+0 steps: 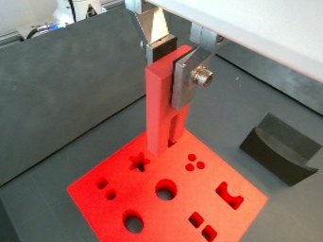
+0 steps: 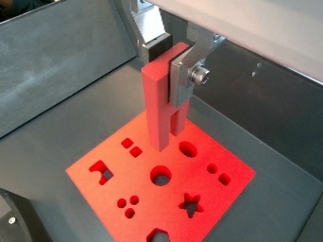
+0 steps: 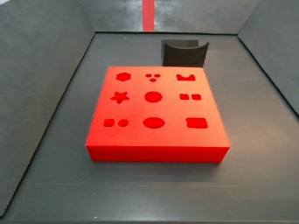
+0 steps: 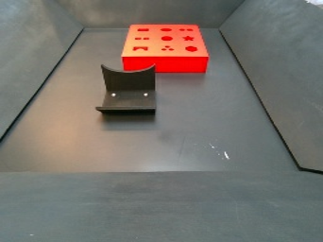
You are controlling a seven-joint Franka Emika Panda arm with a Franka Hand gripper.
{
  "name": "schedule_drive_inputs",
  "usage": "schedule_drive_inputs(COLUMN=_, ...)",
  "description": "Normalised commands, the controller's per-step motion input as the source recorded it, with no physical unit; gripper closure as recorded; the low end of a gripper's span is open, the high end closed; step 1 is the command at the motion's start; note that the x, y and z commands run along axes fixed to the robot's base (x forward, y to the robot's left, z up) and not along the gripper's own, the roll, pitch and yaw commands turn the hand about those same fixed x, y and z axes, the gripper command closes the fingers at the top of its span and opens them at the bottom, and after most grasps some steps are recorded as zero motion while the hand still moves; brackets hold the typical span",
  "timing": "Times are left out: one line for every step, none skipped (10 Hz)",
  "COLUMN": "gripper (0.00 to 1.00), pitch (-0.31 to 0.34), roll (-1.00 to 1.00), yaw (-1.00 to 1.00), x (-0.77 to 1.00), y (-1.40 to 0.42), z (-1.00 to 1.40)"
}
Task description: Insert the double-square object.
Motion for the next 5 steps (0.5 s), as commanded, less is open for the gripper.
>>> schedule_drive_inputs(gripper=1.0, pitch=-0.027, roll=-0.26, yaw=-0.35, x=0.4, y=0.16, z=-0.52)
schedule_drive_inputs(gripper=1.0, pitch=-0.183, roll=-0.06, yaw=-0.16, x=0.03, y=0.11, z=-0.78)
schedule_drive_inputs(gripper=1.0, pitch=-0.234, roll=-0.06, yaw=-0.17, x=0.1, y=0.04, z=-0.69)
schedule_drive_inputs(gripper=1.0, pitch=-0.236, roll=-0.06, yaw=-0.19, x=0.09, y=0.02, z=-0.69)
schedule_drive_inputs(gripper=1.0, pitch=-0.229, roll=-0.07, yaw=-0.11, x=0.0, y=0.04, z=-0.73)
